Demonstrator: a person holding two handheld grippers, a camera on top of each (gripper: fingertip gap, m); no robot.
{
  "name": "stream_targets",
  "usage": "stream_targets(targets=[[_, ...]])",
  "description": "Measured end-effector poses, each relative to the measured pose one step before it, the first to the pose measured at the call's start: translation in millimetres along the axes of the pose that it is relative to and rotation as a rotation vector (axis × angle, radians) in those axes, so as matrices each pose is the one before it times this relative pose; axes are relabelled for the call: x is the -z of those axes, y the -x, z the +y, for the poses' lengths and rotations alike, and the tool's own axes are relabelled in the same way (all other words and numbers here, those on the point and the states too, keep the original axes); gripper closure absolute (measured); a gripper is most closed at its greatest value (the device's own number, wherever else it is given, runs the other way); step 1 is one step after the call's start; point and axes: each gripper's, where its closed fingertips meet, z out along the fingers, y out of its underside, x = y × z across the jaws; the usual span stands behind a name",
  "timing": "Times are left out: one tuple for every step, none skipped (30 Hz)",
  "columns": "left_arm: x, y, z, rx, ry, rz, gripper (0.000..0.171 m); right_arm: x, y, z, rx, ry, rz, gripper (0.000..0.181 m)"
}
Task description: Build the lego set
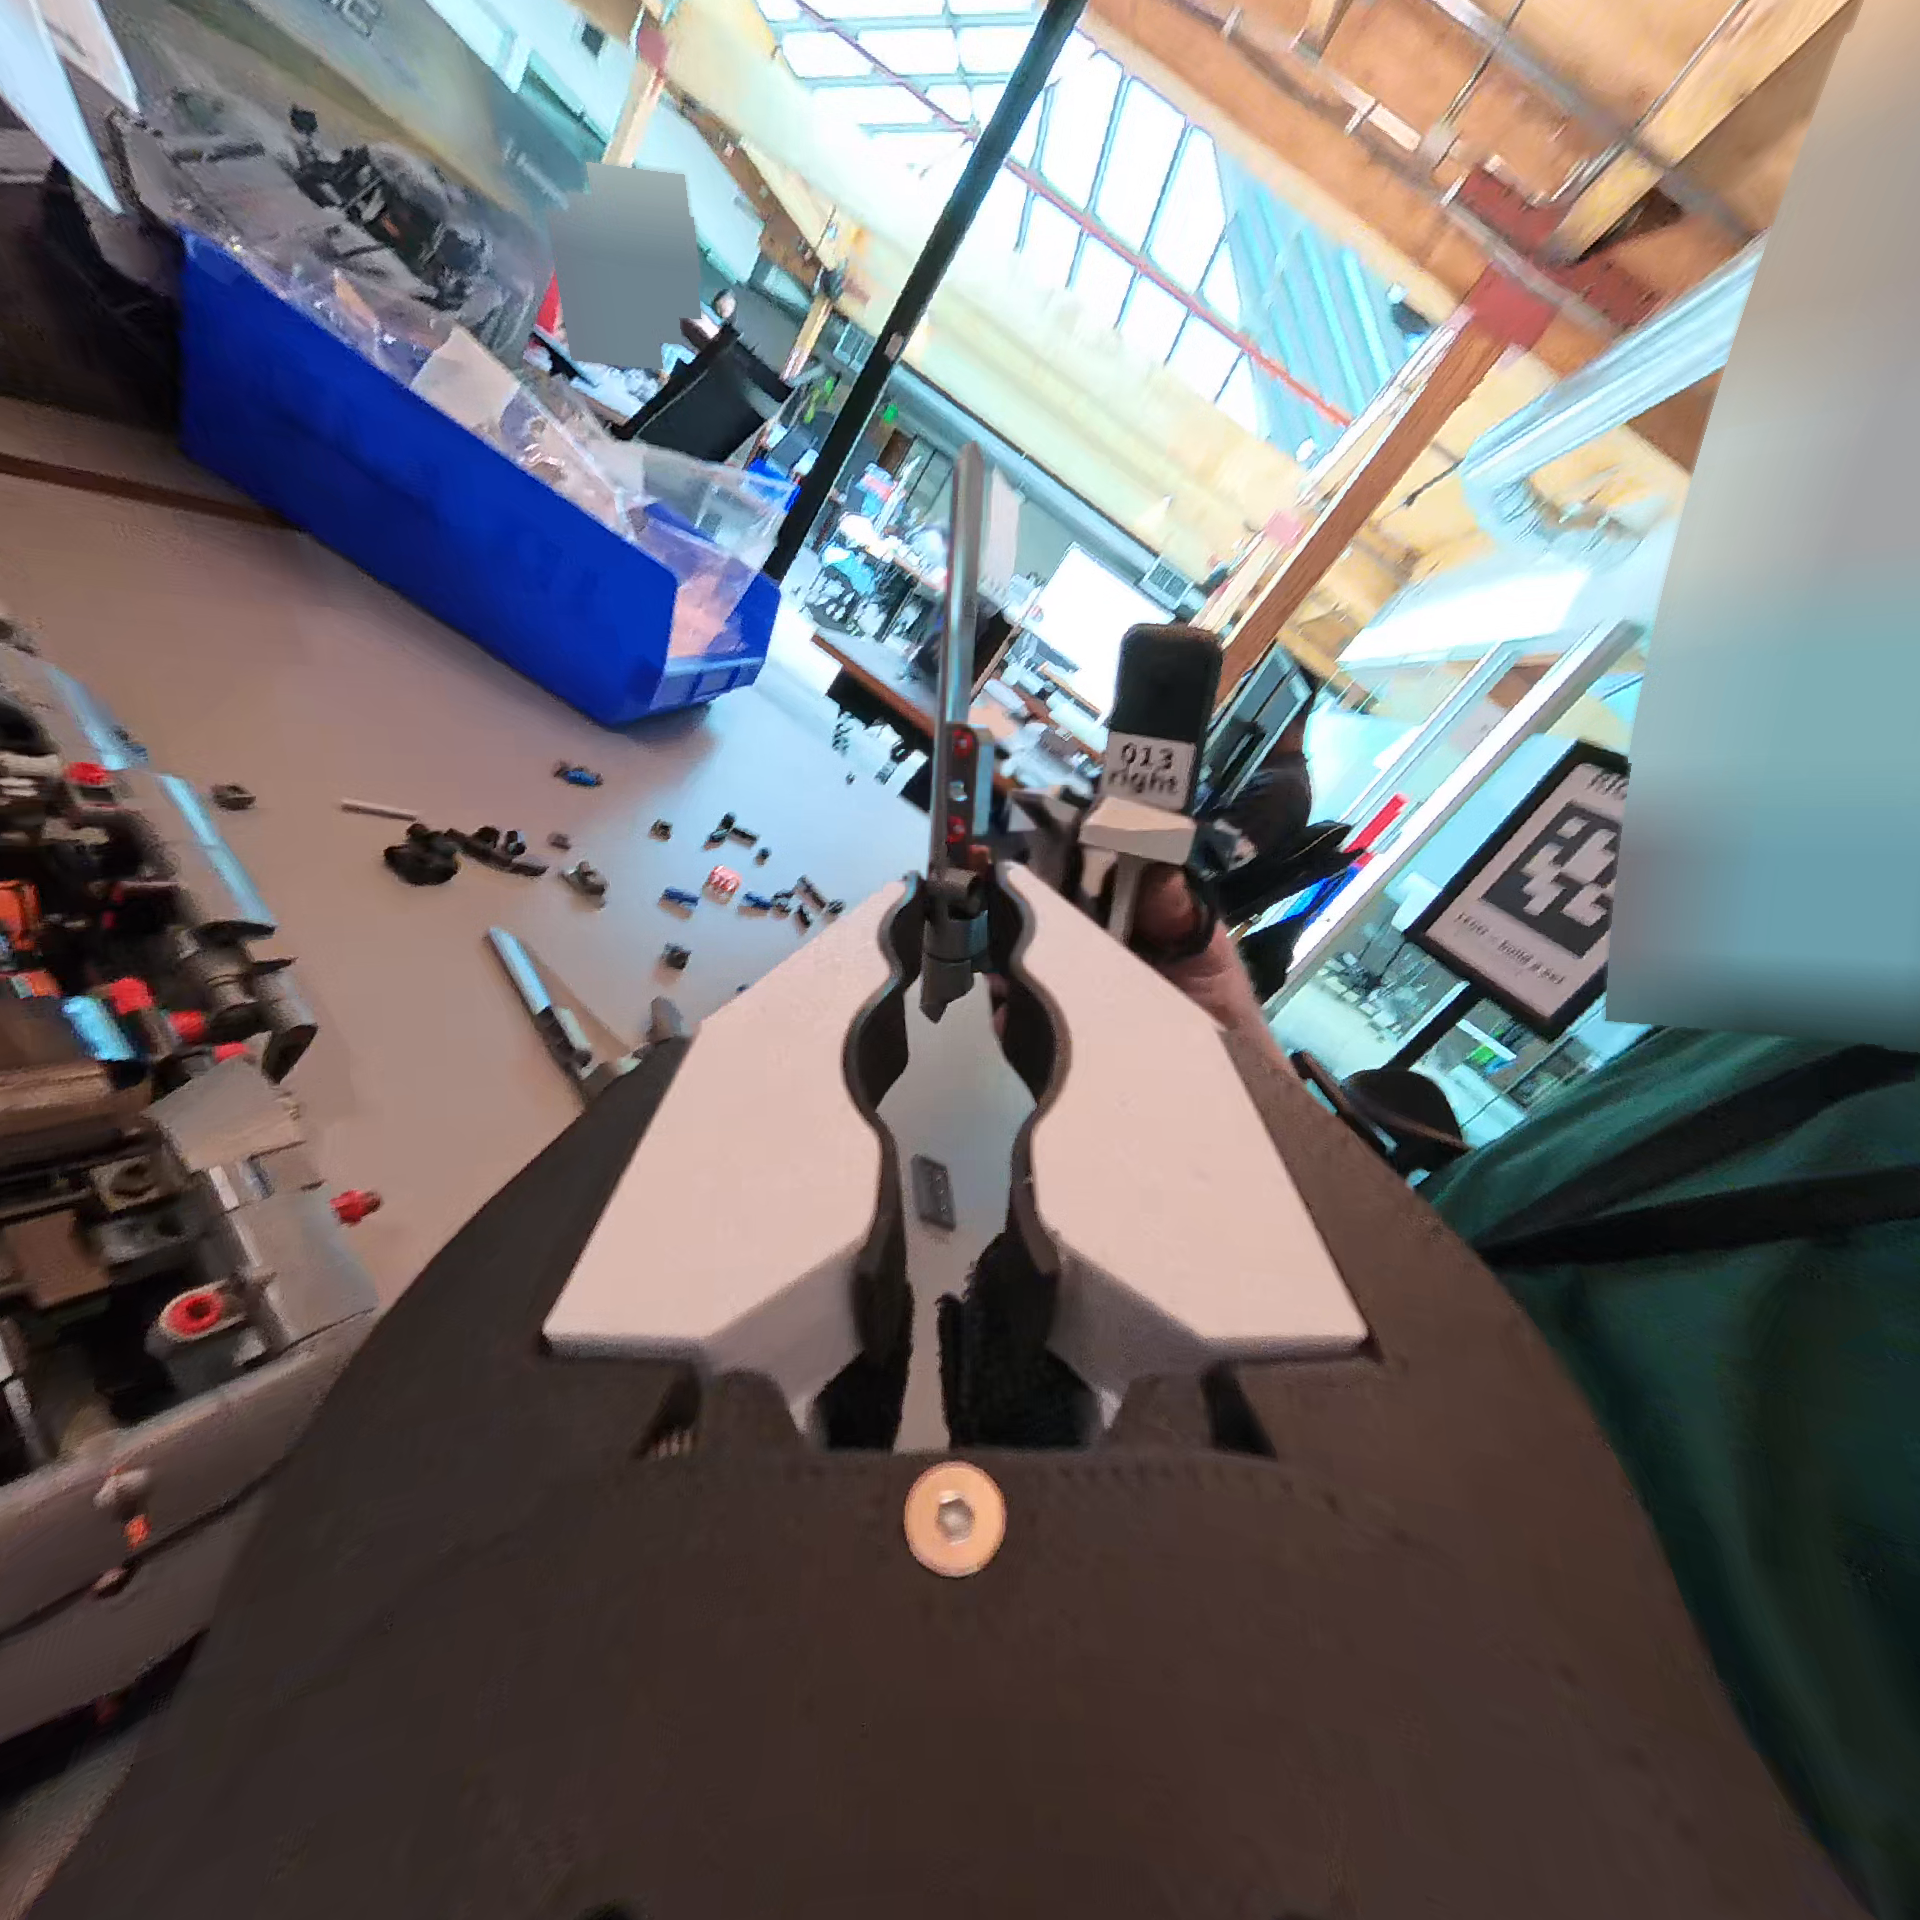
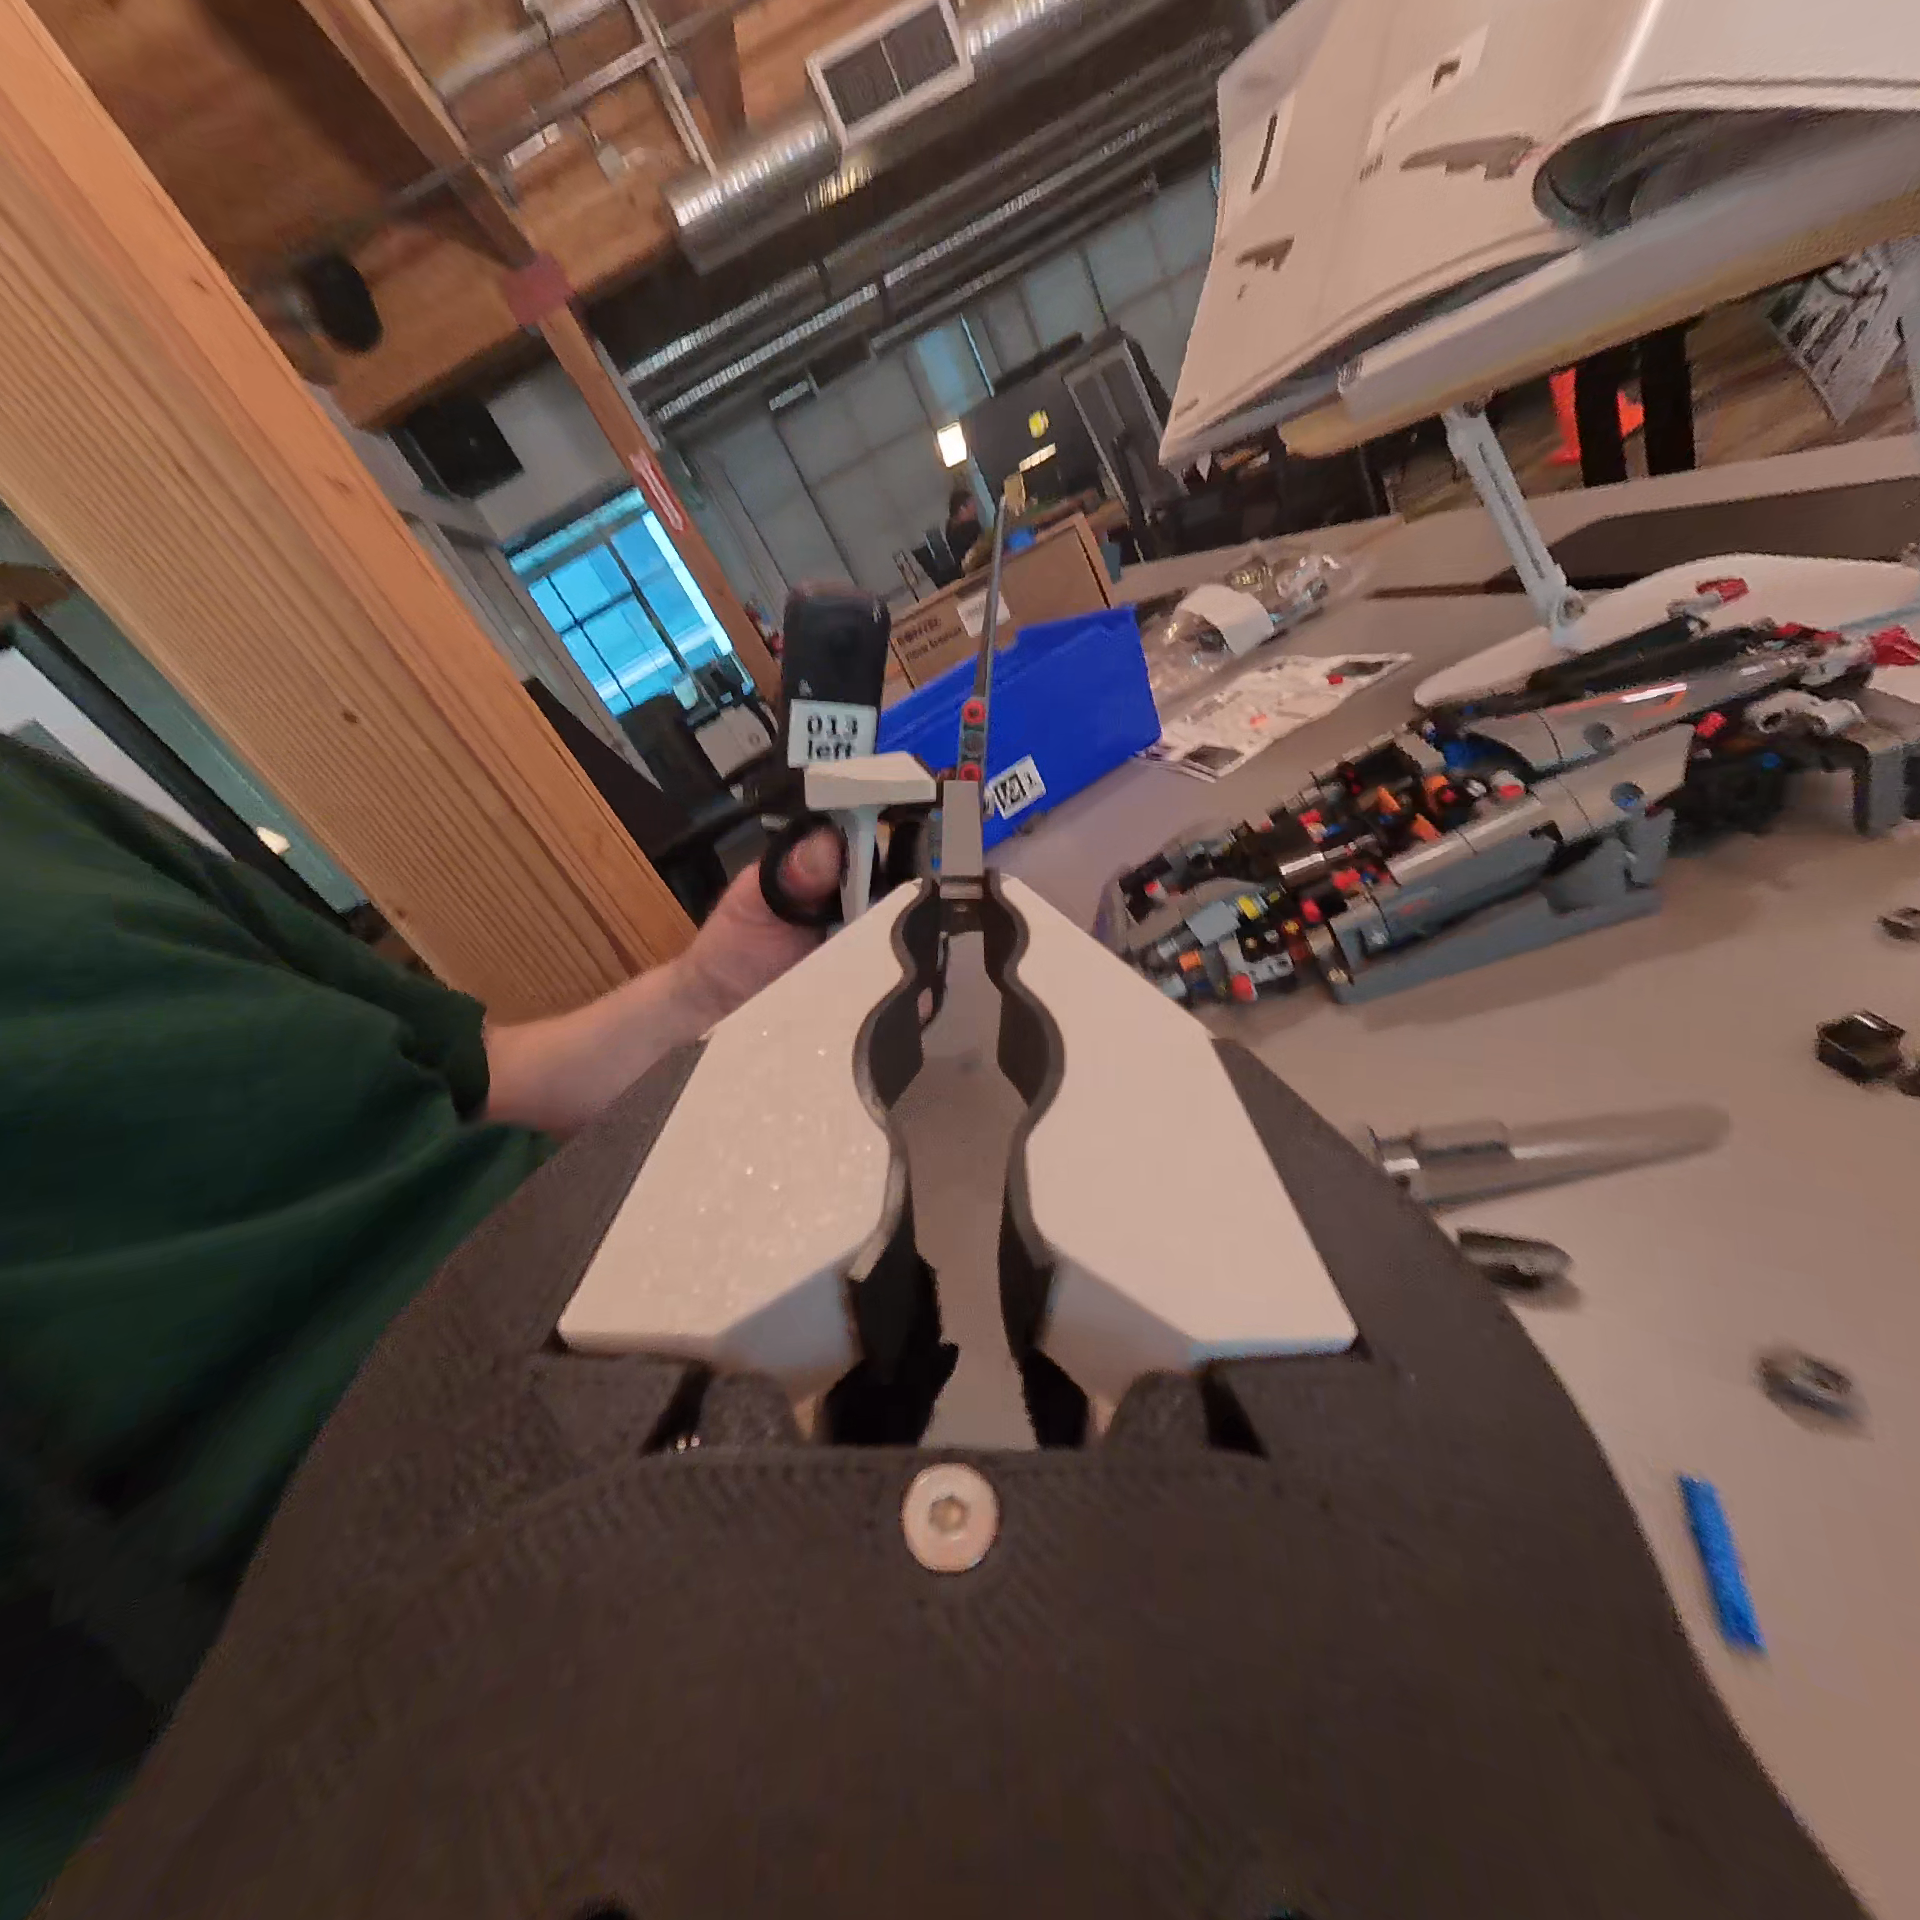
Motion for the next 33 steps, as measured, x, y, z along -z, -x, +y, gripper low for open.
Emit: stream_targets(targets=[[-0.95, -3.02, -2.39, 0.0138, -0.02268, 0.0193, 0.162, -6.4, 2.57, -3.16, -0.0084, -0.0315, -0.0102, 0.175], [-1.42, -2.62, -1.91, 0.0143, -0.02271, 0.0156, 0.162, -6.58, 3.42, -2.7, -0.0066, -0.0297, -0.0158, 0.175], [-1.58, -3.07, -0.7, 0.0136, -0.01458, 0.019, 0.162, -6.39, 1.2, -2.96, -0.003, -0.034, 0.0, 0.175], [-1.67, -3.64, -0.56, 0.0101, -0.01527, 0.0217, 0.162, -6.4, 0.8, -1.07, 0.0003, -0.0224, 0.0003, 0.175], [-1.36, -2.59, -0.59, 0.0104, -0.01572, 0.0144, 0.162, -6.07, 0.69, 0.8, 0.0039, -0.0097, -0.0014, 0.175], [-1.17, -1.2, -0.11, 0.0093, -0.0109, 0.0064, 0.162, -4.87, 0.12, -0.26, 0.0042, -0.0183, 0.0021, 0.176], [-0.6, -1.96, -1.36, 0.0046, -0.01836, 0.0117, 0.162, -4.44, 1.1, 0.56, 0.0018, -0.0125, -0.0045, 0.176], [-0.68, -2.07, -0.91, 0.0095, -0.01487, 0.015, 0.162, -3.96, 1.35, 0.43, 0.004, -0.0124, -0.002, 0.176], [-0.84, -1.53, -0.03, 0.0097, -0.00962, 0.0129, 0.162, -3.72, 0.68, 0.62, 0.0052, -0.0111, 0.0056, 0.177], [-0.91, -0.74, 0.15, 0.0035, -0.00715, 0.0068, 0.162, -3.35, 1.64, -0.21, 0.0035, -0.0136, 0.0015, 0.177], [-0.67, -1.0, -0.42, 0.0017, -0.00913, 0.0085, 0.162, -3.35, 1.94, -0.26, -0.0006, -0.0112, -0.002, 0.176], [-0.72, -0.78, -0.97, 0.0027, -0.0131, 0.0079, 0.163, -2.77, 1.25, -1.44, 0.0008, -0.0148, 0.0027, 0.176], [-0.76, -1.28, -1.02, 0.0075, -0.01104, 0.0127, 0.163, -2.48, 0.54, -1.7, 0.0032, -0.0147, 0.0055, 0.176], [-0.79, -1.27, -0.7, 0.0081, -0.00831, 0.0138, 0.163, -2.06, 0.89, -1.86, 0.0011, -0.0139, 0.0002, 0.176], [-0.75, -0.35, 0.22, 0.0031, 0.00059, 0.0069, 0.162, -1.94, 0.63, -1.52, -0.0027, -0.0098, -0.0034, 0.176], [-0.35, 0.63, 0.77, -0.0031, 0.00274, -0.0014, 0.163, -1.85, -0.26, -0.12, -0.0064, 0.0002, -0.0035, 0.176], [-0.23, -0.84, 0.2, -0.0057, -0.00161, 0.007, 0.162, -1.4, -0.7, -0.2, -0.0084, 0.0001, -0.0043, 0.176], [-0.03, -0.54, -0.02, -0.0007, -0.00023, 0.0054, 0.163, -0.95, -0.62, -0.39, -0.0068, -0.0012, -0.0057, 0.176], [0.5, 0.27, -0.4, -0.001, -0.00173, 0.0007, 0.163, -0.69, -0.25, 0.05, -0.0076, 0.0038, -0.007, 0.176], [0.57, 0.11, -0.2, -0.0025, 0.00224, 0.0018, 0.163, -0.52, -0.27, 0.4, -0.0016, 0.0072, -0.0026, 0.176], [0.52, -0.31, -0.23, -0.0038, 0.00211, 0.0021, 0.163, -0.25, -0.12, 0.25, 0.0085, 0.0074, 0.0013, 0.176], [0.5, -0.21, -0.1, -0.0051, 0.00299, 0.0024, 0.163, -0.5, 0.35, 0.47, 0.0043, 0.0088, -0.0014, 0.176], [0.41, -0.79, -0.1, -0.0036, 0.00347, 0.0057, 0.163, -0.24, 0.03, 0.29, -0.0054, 0.0072, -0.0028, 0.176], [-0.11, -1.47, 0.56, -0.0103, 0.00738, 0.0056, 0.163, 0.16, -0.84, 0.38, -0.0036, 0.0061, 0.0018, 0.176], [0.16, 0.83, 1.04, -0.0124, 0.01266, -0.011, 0.162, 0.19, -1.21, 1.25, -0.0037, 0.0099, 0.0018, 0.176], [0.34, -0.44, -0.31, -0.0099, 0.00294, 0.0003, 0.163, 0.53, -0.42, 0.6, -0.0084, 0.0044, -0.0043, 0.176], [0.37, -0.67, 0.35, 0.0019, 0.00881, 0.0071, 0.162, 0.19, 0.41, 0.43, -0.0119, 0.0016, -0.0076, 0.176], [0.73, 0.6, 0.8, 0.0032, 0.00927, 0.0011, 0.162, -0.36, 0.25, 0.94, -0.0056, 0.005, -0.0022, 0.176], [1.39, 1.28, 0.28, -0.0012, 0.00384, -0.006, 0.162, -0.34, -0.82, 1.38, 0.0016, 0.0101, 0.006, 0.176], [1.54, 1.09, -0.04, -0.0022, 0.00073, -0.0068, 0.162, -0.33, -1.04, 1.33, 0.0063, 0.0112, 0.0071, 0.176], [1.24, 0.41, -0.96, -0.0065, -0.00625, -0.0076, 0.162, -0.18, -1.27, 0.81, 0.0063, 0.0062, 0.0089, 0.176], [0.81, 0.12, -0.77, -0.004, -0.00073, -0.0065, 0.163, 0.08, -1.14, 0.23, 0.007, 0.0034, 0.0085, 0.177], [0.43, -0.02, 0.39, -0.0032, 0.00939, -0.0036, 0.163, 0.37, -1.31, 0.33, 0.0084, 0.0068, 0.0092, 0.176]])
